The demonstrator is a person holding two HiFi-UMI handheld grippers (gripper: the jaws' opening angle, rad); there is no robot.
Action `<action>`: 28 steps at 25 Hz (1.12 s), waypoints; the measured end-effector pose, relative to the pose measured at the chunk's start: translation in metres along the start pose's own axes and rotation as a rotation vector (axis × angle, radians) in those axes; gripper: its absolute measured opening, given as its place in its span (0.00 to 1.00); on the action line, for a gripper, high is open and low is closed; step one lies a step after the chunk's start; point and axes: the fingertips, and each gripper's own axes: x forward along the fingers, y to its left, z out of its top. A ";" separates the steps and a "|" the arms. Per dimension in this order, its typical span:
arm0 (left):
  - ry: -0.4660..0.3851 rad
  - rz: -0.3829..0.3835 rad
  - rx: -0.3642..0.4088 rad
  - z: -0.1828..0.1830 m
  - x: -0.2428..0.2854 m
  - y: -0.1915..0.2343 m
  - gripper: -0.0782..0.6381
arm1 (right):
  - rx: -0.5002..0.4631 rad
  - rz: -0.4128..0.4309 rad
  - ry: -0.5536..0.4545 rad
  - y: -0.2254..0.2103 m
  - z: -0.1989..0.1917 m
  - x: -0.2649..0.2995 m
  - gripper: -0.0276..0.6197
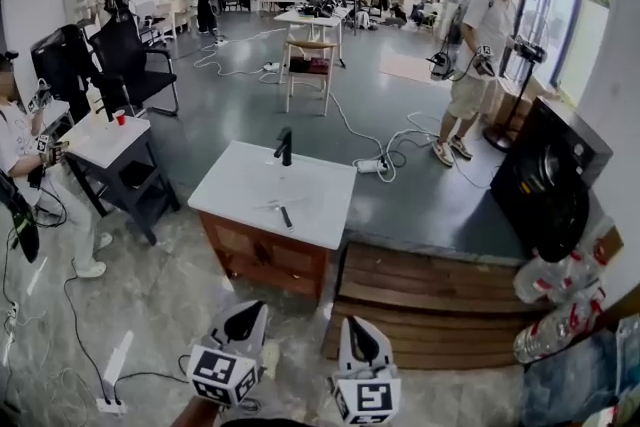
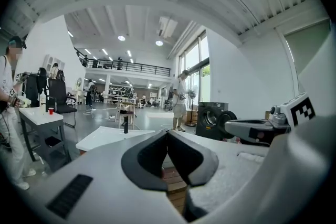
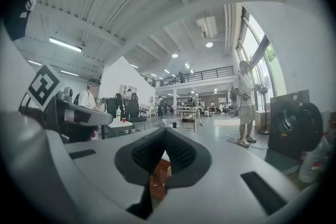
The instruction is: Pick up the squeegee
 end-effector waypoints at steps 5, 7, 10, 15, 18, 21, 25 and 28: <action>0.010 -0.013 0.001 0.002 0.037 0.013 0.11 | 0.009 -0.034 0.028 -0.021 -0.007 0.030 0.04; 0.013 -0.022 0.007 0.002 0.053 0.021 0.11 | 0.014 -0.040 0.021 -0.028 -0.005 0.046 0.04; 0.025 -0.027 0.001 0.005 0.079 0.038 0.11 | 0.019 -0.053 0.042 -0.037 -0.006 0.074 0.04; 0.040 -0.043 -0.004 0.018 0.126 0.074 0.11 | 0.006 -0.065 0.083 -0.045 -0.003 0.128 0.04; 0.050 -0.054 -0.009 0.025 0.156 0.096 0.11 | 0.010 -0.076 0.081 -0.050 0.006 0.164 0.04; 0.060 -0.066 -0.015 0.029 0.181 0.114 0.11 | 0.017 -0.089 0.082 -0.054 0.010 0.197 0.04; 0.071 -0.076 -0.022 0.032 0.209 0.142 0.11 | 0.013 -0.087 0.100 -0.051 0.006 0.238 0.04; 0.075 -0.079 -0.028 0.034 0.226 0.161 0.11 | 0.020 -0.079 0.106 -0.049 0.000 0.264 0.04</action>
